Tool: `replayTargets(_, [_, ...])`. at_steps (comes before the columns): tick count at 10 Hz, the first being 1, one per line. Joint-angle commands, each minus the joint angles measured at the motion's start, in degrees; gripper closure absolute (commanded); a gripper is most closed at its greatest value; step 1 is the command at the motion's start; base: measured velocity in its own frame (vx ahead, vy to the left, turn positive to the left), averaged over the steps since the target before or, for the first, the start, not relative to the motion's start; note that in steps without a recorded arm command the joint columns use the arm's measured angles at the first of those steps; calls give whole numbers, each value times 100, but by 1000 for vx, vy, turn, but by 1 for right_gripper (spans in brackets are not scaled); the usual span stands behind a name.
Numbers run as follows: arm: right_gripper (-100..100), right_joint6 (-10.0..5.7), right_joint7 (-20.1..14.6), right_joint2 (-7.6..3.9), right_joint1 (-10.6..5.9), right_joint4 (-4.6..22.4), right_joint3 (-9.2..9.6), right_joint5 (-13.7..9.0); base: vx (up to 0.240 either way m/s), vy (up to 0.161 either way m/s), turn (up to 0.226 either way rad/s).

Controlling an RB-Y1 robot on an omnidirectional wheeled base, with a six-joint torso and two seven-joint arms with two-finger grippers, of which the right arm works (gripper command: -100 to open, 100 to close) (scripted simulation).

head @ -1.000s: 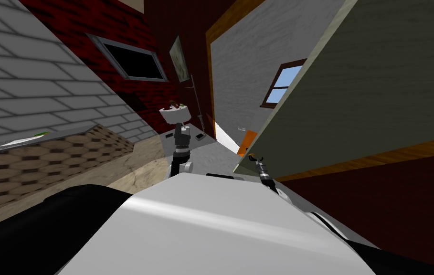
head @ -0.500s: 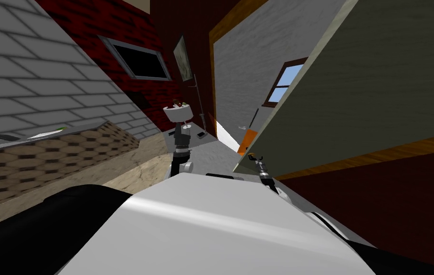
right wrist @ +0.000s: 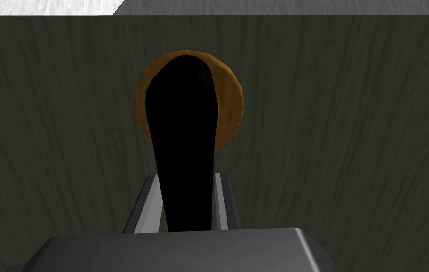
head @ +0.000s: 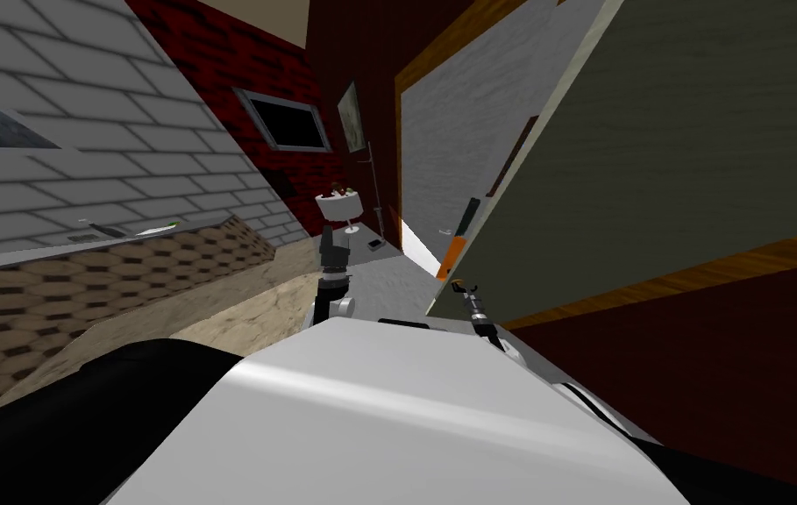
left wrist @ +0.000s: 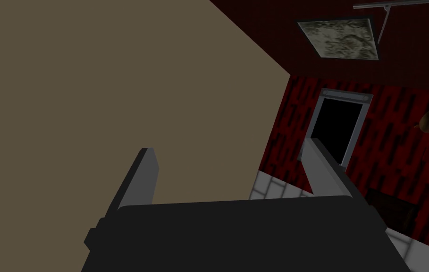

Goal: Pull the door open

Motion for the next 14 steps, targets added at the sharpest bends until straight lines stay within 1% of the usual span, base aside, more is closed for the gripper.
replayTargets(1, [100,88,52,64,2,-159,78,17,-199,-128,137])
replayTargets(3, [100,131,84,87,-13,-205,109,16,-186,-111,70])
replayTargets(4, [100,130,88,81,-44,-150,80,6,-73,-47,21])
replayTargets(5, [100,-7,28,30,24,-64,107,-13,-75,-1,198])
replayTargets(6, [100,-116,-23,-22,81,-13,120,-34,-168,-9,254])
replayTargets(8, [100,-384,-149,-148,221,111,149,-85,-176,-24,235])
replayTargets(10, [100,-384,-149,-148,221,111,149,-85,-91,-13,32])
replayTargets(11, [100,-528,-216,-216,297,177,165,-112,-65,-13,167])
replayTargets(13, [100,-790,-339,-340,434,298,194,-162,-169,-59,280])
replayTargets(14, [100,-845,-365,-366,463,323,200,-172,-169,-54,147])
